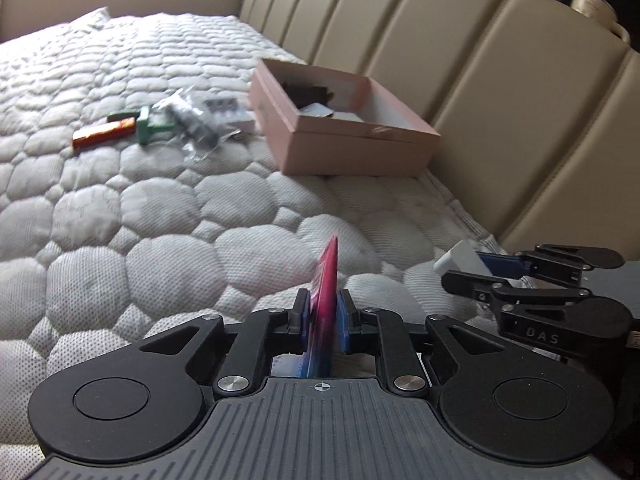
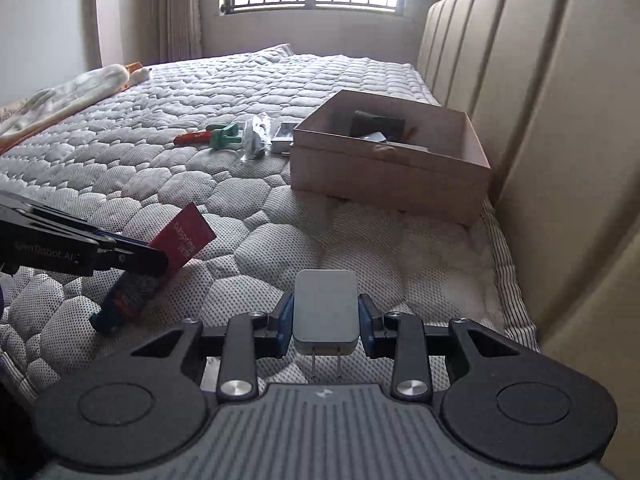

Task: Organize rigid objects
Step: 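Carry the toothpaste tube and plug adapter toward the pink box with both grippers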

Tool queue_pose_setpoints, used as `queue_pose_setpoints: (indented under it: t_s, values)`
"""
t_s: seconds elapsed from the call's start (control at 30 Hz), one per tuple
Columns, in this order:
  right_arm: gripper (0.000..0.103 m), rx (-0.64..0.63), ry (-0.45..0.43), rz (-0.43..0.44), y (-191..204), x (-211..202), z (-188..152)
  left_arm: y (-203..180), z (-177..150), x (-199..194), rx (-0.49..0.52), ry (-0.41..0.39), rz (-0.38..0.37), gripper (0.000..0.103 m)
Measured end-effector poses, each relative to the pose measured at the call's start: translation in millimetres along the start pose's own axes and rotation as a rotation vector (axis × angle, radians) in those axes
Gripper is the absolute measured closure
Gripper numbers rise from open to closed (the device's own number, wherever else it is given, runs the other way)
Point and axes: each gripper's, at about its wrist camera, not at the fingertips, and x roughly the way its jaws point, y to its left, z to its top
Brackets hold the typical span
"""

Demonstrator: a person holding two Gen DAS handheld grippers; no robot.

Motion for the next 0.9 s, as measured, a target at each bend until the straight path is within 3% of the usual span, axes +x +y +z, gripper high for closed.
queue_pose_setpoints:
  t_s: [0.2,0.37,0.47,0.57,0.6,0.7,0.9]
  values:
    - [0.071,0.022,-0.009,0.014,-12.0,-8.9,-9.3,-13.6,7.0,-3.9,0.042,-0.012,0.010,0.092]
    - [0.071,0.019,-0.012,-0.008,-14.7,-9.7,-18.2,-16.9,-3.3,8.9,0.073,0.055,0.038,0.089]
    - [0.071,0.008,-0.010,-0.024,-14.8,-8.0,-25.8,-25.8,-13.2,13.8,0.149,0.077,0.090,0.088]
    - [0.070,0.010,0.007,-0.026,-16.4,-1.4,-34.1,-31.7,-17.9,18.5,0.196,0.080,0.113,0.075]
    - [0.068,0.018,0.011,-0.023,-17.1,0.5,-35.9,-33.2,-18.6,21.4,0.198,0.091,0.120,0.069]
    - [0.064,0.021,0.015,-0.018,-16.8,3.7,-40.2,-33.4,-21.1,32.5,0.185,0.133,0.123,0.067]
    - [0.063,0.009,0.008,-0.018,-17.1,3.1,-44.1,-22.2,-19.7,36.3,0.094,0.109,0.085,0.064]
